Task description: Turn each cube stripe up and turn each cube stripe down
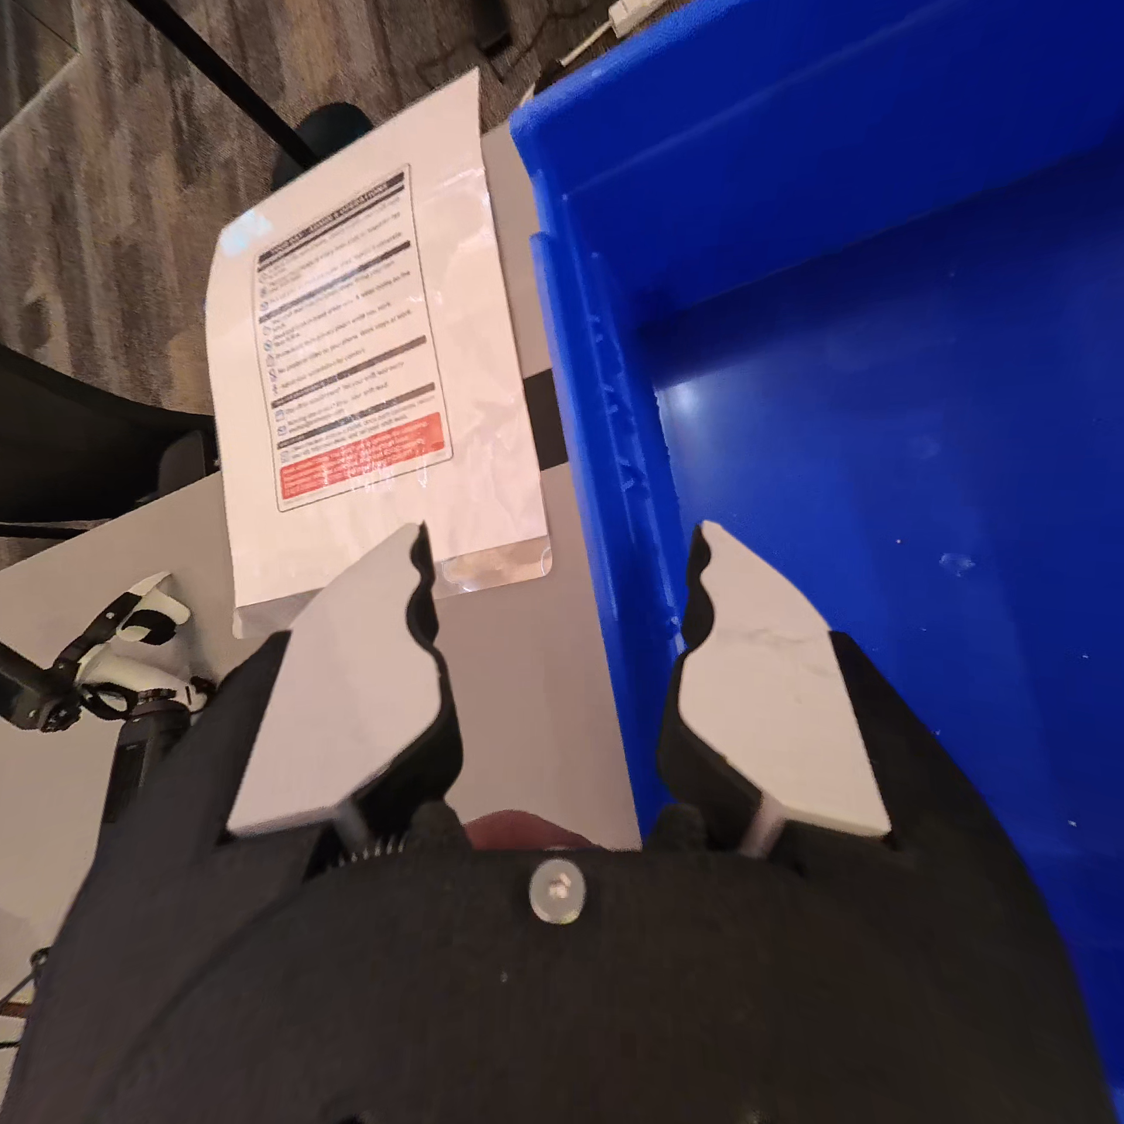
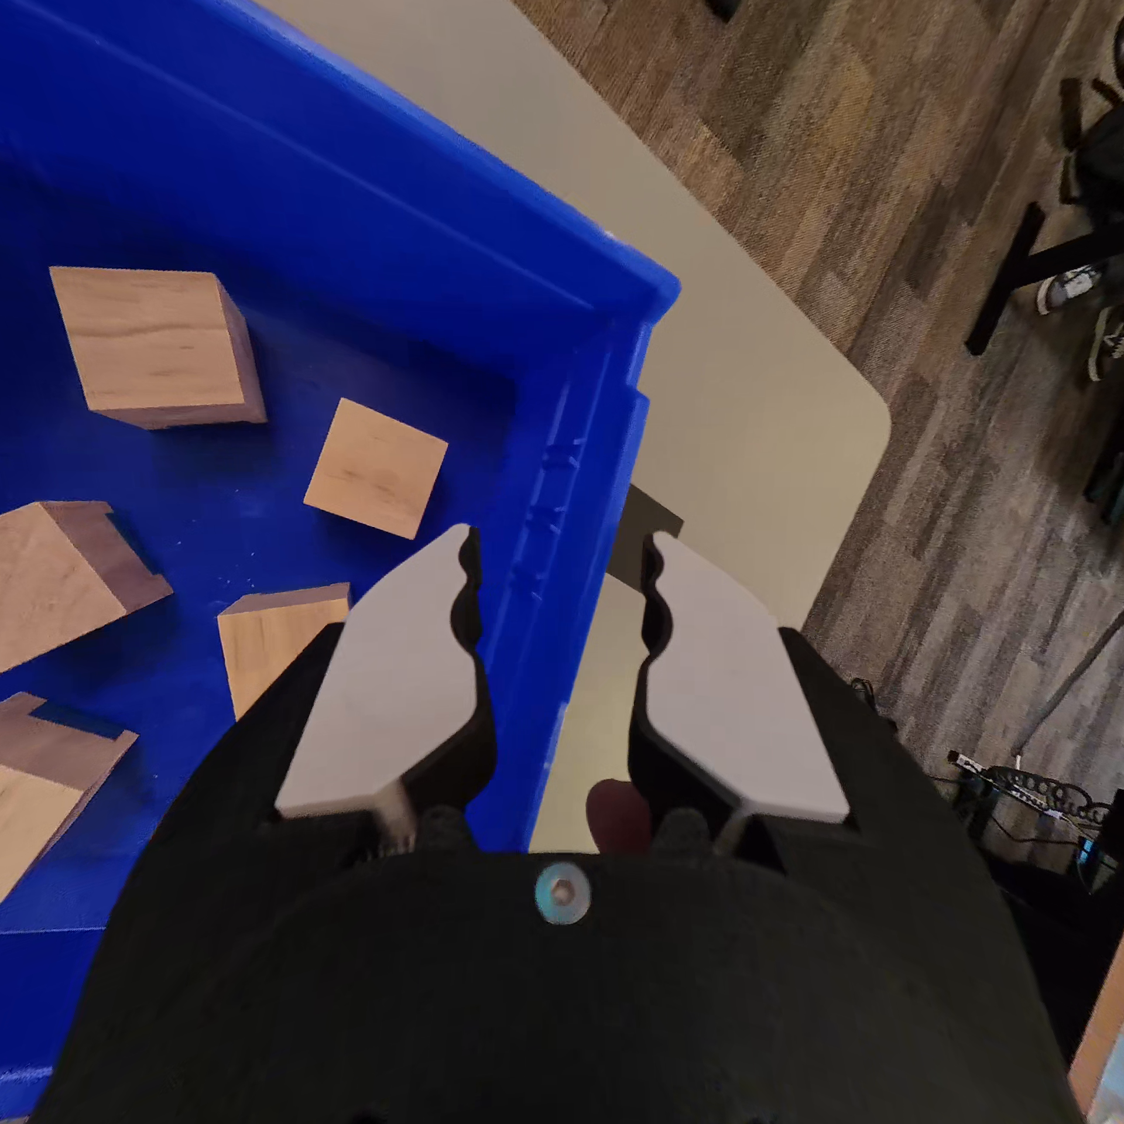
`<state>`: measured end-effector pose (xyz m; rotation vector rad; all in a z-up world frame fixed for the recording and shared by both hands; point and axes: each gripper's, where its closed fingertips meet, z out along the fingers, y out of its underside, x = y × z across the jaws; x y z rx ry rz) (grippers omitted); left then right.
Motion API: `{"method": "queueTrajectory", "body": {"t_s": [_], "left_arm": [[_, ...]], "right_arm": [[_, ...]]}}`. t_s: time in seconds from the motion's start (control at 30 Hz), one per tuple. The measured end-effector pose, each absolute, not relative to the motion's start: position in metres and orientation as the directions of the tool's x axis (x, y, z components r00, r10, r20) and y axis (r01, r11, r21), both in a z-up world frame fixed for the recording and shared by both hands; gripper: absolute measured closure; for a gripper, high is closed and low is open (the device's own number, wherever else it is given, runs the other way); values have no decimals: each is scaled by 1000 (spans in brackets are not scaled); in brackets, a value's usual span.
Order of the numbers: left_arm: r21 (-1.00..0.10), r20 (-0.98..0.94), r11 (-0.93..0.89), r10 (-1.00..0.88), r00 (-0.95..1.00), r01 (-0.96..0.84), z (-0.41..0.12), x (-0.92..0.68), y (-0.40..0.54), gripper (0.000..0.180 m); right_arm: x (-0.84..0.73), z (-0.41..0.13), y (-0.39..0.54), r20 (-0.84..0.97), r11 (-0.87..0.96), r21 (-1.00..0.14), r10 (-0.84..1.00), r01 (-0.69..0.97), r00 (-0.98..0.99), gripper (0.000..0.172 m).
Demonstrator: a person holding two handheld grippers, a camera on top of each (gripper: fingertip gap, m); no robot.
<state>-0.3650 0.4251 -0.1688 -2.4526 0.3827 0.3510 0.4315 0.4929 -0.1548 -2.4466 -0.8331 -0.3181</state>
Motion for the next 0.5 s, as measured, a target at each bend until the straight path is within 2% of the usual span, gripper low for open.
{"method": "queueTrajectory", "body": {"t_s": [0.23, 0.33, 0.5], "left_arm": [[-501, -199, -797, -272, 942, -336, -188, -349, 417, 151], [-423, -184, -829, -317, 931, -366, -206, -346, 410, 155], [-445, -133, -830, -309, 942, -335, -204, -342, 411, 164]], "right_arm": [[432, -170, 490, 366, -683, -356, 526, 638, 768, 123], [432, -170, 490, 367, -683, -357, 524, 637, 769, 123], [438, -174, 491, 375, -691, -346, 519, 635, 768, 127]]}}
